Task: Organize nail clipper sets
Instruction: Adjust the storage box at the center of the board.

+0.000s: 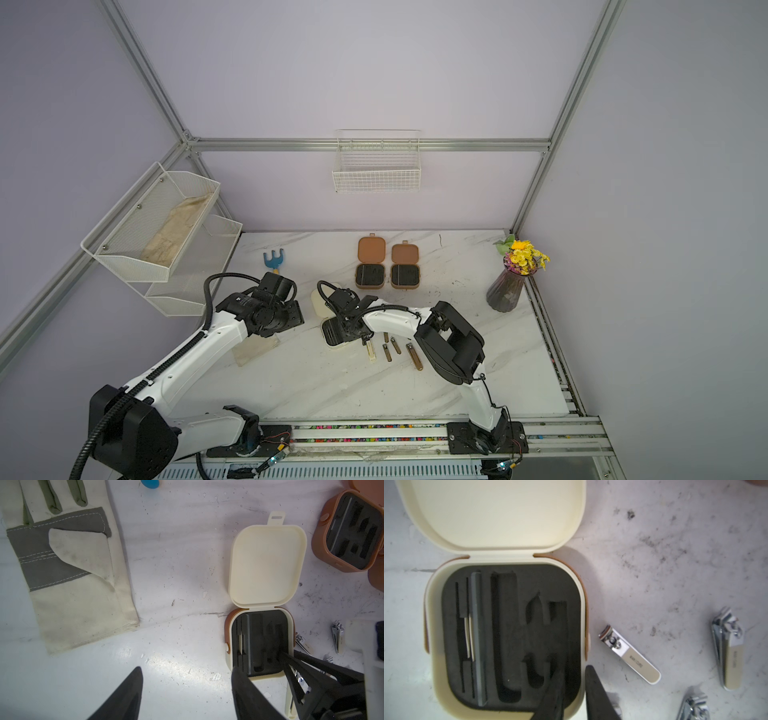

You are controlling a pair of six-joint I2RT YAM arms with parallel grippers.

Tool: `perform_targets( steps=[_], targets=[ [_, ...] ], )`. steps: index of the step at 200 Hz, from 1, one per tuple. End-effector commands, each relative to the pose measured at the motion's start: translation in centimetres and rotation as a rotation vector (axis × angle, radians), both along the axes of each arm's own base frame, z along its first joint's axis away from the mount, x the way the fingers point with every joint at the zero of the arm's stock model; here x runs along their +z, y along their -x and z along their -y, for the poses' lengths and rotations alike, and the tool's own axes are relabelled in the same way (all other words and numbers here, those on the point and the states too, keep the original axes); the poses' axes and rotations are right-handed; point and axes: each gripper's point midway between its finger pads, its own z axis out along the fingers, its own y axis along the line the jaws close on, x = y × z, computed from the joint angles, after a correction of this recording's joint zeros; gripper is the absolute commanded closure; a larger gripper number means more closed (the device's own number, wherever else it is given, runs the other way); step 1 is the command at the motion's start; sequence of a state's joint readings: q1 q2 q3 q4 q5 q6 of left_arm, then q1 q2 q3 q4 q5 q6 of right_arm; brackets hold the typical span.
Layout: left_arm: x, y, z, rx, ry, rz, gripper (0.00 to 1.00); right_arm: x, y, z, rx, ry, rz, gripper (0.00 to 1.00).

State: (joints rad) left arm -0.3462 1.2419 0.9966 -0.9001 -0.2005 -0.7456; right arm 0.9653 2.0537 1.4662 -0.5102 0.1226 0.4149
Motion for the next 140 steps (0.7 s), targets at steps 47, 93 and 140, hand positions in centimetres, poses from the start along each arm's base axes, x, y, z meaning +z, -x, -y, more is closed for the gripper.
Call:
perform_targets(
  steps=[47, 93, 140],
  targets=[
    [-0.2, 0.2, -0.1, -0.026, 0.017, 0.01, 0.33, -1.0, -0.1, 0.0, 0.047, 0.051, 0.0, 1.0],
    [-0.3, 1.1, -0.2, -0.034, 0.032, 0.002, 0.26, -1.2, 0.2, -0.4, 0.279, 0.122, 0.029, 1.0],
    [-0.3, 2.0, -0.7, -0.027, 0.027, -0.002, 0.13, -1.1, -0.2, -1.0, 0.47, 0.161, 0.055, 1.0]
  ],
)
